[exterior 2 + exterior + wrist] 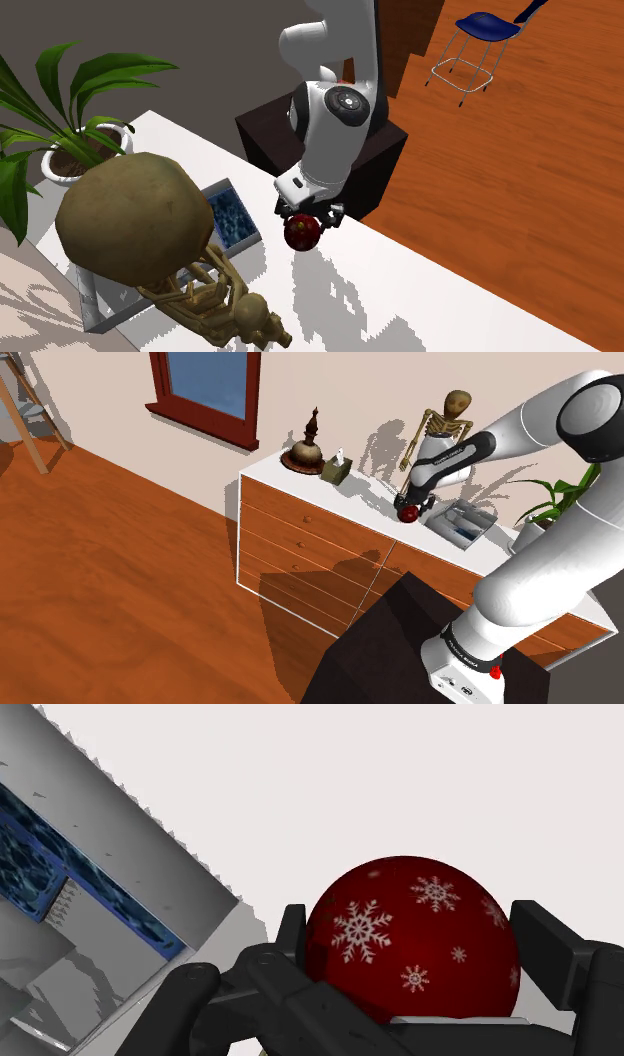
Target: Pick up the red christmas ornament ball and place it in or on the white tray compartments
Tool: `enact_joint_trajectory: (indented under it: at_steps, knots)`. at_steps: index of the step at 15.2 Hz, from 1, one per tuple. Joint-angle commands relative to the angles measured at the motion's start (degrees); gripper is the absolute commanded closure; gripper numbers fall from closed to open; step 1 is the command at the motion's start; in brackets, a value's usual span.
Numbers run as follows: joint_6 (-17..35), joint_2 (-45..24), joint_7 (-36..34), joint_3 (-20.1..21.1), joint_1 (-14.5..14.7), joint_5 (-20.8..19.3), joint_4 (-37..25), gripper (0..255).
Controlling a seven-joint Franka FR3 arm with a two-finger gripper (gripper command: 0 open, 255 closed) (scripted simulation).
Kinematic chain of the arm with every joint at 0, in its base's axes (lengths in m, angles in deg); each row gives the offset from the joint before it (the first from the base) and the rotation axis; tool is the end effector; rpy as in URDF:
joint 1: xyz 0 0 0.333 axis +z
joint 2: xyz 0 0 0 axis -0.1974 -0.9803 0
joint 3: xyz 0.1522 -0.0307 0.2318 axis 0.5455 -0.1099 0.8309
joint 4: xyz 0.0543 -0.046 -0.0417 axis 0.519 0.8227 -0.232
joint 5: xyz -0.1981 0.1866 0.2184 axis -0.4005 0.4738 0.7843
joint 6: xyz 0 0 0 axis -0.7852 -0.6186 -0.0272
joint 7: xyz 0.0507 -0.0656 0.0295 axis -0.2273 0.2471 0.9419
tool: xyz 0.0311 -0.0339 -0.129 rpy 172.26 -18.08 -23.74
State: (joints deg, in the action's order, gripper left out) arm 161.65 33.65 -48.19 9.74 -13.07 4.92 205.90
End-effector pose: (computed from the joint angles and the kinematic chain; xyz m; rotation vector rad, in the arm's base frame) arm 0.3598 -0.3005 0.2836 2.6906 -1.1222 0.0600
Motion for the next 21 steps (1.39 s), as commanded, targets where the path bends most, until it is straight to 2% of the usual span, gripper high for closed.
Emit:
enact_joint_trajectory:
  at_steps: [1, 18, 21]
  knots:
    - [-1.66, 1.18, 0.14, 0.18, 0.18, 0.18, -0.45, 255]
    - [-15.17, 9.3, 2.94, 0.95, 0.78, 1.66, -6.05, 255]
    - [-14.92, 9.37, 5.96, -0.81, -0.48, 1.63, -6.42, 255]
